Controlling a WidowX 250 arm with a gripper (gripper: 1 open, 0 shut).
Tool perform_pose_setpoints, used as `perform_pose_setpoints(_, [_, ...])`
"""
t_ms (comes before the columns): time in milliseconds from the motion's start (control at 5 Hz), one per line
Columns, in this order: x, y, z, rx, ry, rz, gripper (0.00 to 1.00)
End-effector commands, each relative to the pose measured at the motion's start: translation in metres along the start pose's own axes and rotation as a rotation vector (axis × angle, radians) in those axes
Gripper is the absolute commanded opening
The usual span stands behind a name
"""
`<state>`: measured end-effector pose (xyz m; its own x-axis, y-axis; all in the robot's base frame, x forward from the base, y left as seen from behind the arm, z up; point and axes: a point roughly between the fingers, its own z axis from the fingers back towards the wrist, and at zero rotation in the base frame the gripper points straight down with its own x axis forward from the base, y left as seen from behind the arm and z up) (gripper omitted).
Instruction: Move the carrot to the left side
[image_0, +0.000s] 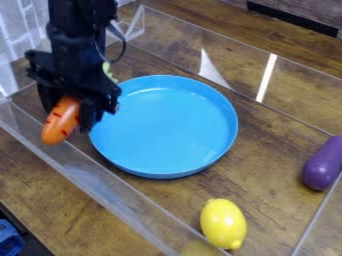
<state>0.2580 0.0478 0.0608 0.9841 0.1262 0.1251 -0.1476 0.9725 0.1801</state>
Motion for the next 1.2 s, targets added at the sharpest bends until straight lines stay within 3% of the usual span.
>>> perform_pose_setpoints(0, [0.005, 0.003, -0.011, -0.002, -0.053, -0.028, 0.00])
perform_pose_setpoints(200, [0.008, 0.006, -0.016, 0.011, -0.059, 0.009, 0.00])
perform_pose_setpoints(400, [0.009, 0.007, -0.021, 0.017, -0.063, 0.039, 1.00])
perform_pose_setpoints(600, [0.020, 0.020, -0.018, 0.015, -0.073, 0.002, 0.00])
perform_pose_setpoints(800, [0.035, 0.040, -0.013, 0.021, -0.082, -0.028, 1.00])
perform_pose_setpoints(1000, [0.031, 0.048, -0.010, 0.029, -0.088, -0.050, 0.00])
